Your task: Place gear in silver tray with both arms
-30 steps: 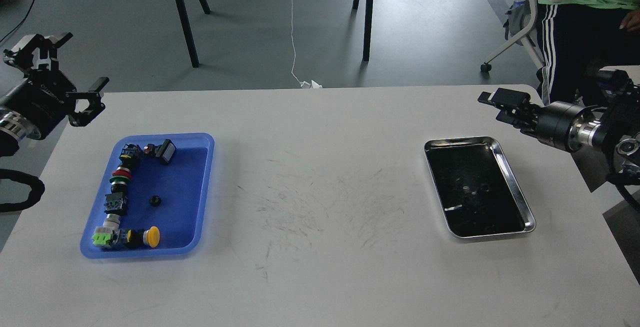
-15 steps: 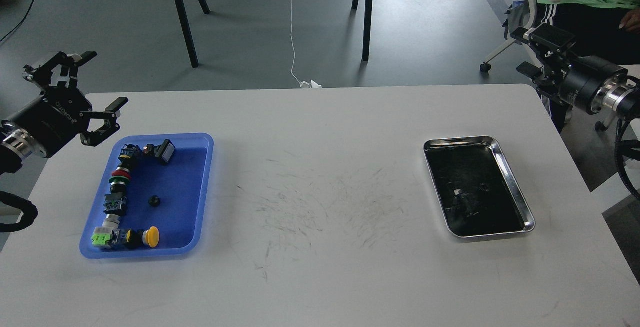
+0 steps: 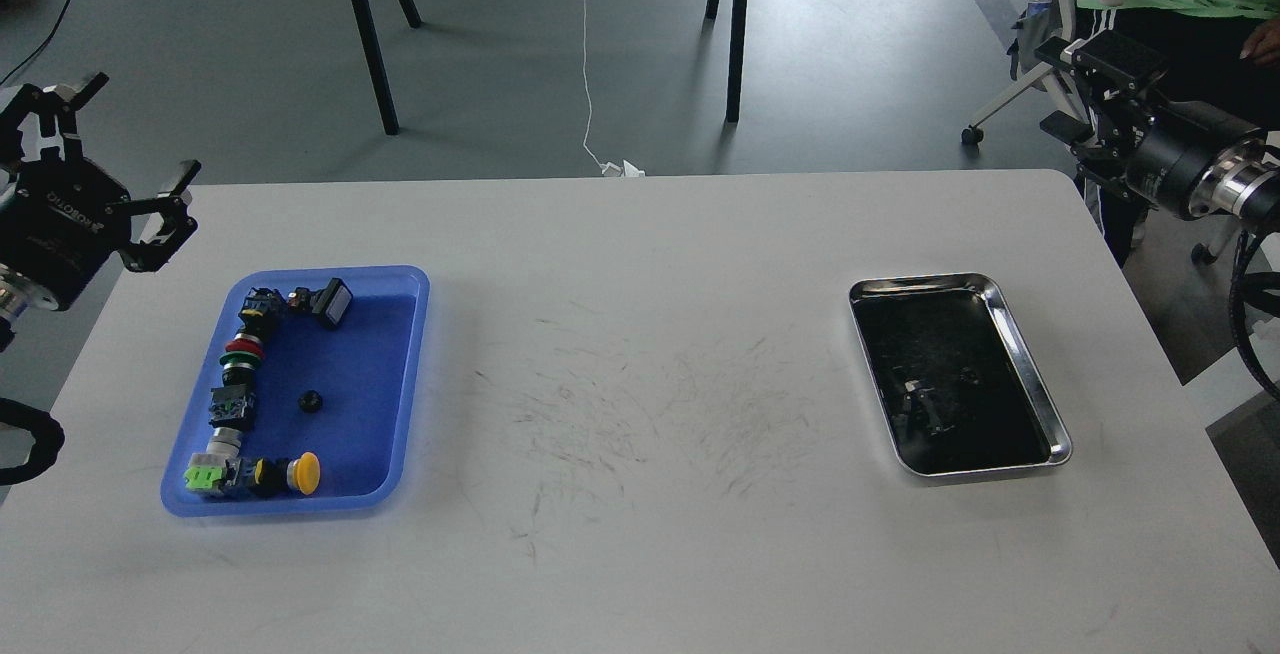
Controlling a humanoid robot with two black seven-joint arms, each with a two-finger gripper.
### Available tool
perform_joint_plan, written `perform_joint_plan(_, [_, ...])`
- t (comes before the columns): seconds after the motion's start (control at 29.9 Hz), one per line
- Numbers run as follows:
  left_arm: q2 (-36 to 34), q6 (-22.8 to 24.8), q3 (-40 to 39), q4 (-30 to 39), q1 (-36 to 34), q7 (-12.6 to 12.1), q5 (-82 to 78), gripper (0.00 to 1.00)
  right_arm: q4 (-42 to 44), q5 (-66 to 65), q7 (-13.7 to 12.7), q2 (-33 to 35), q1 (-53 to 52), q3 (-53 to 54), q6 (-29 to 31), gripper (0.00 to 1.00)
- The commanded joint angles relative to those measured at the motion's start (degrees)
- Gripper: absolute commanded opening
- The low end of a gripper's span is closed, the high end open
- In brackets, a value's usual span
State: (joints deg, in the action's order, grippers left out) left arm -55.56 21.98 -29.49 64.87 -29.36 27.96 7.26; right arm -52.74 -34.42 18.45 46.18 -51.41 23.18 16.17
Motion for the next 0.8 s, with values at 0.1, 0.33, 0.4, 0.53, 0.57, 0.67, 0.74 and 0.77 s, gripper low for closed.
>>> perform_joint_plan(0.1, [-3.05,-6.95,5.22,5.61,-0.17,-0.18,-7.94,0.99,0.10,0.05,0.09,-0.04,0.09,0.11,0.00,0.91])
perform_joint_plan(0.33, [-9.56,-7.03,9.27,11.93,-0.26,-1.06,-22.62,0.99,0.10,0.05,0.09,-0.56,0.44,0.02,0.00,0.91])
perform_joint_plan(0.4, [-11.23,-7.21,9.53,13.34,-0.17,-1.32,-27.10,0.99,0.01,0.14,0.09,-0.56,0.52,0.02,0.00,0.91])
perform_joint_plan(0.53, [-14.57,-7.65,10.41,14.23,-0.61,-0.80,-33.61,0.99,0.09,0.05,0.18,-0.65,1.05,0.02,0.00,0.91])
perform_joint_plan(0.57, [-15.01,-8.26,10.41,13.97,-0.96,-0.71,-34.67,0.99,0.01,0.14,0.27,-0.65,1.23,0.02,0.00,0.91])
perform_joint_plan(0.67, [-15.72,-8.01,10.06,14.14,-1.23,-0.62,-34.60,0.99,0.01,0.14,0.36,-0.65,1.58,0.02,0.00,0.91])
perform_joint_plan(0.74, [-15.90,-7.82,10.41,14.40,-0.97,-1.49,-34.42,0.99,0.01,0.05,0.44,-0.65,1.84,0.02,0.00,0.91])
perform_joint_plan(0.77, [-16.07,-7.22,10.50,14.32,-1.22,-1.41,-33.98,0.99,-0.08,0.14,0.44,-0.65,1.84,0.11,0.00,0.91])
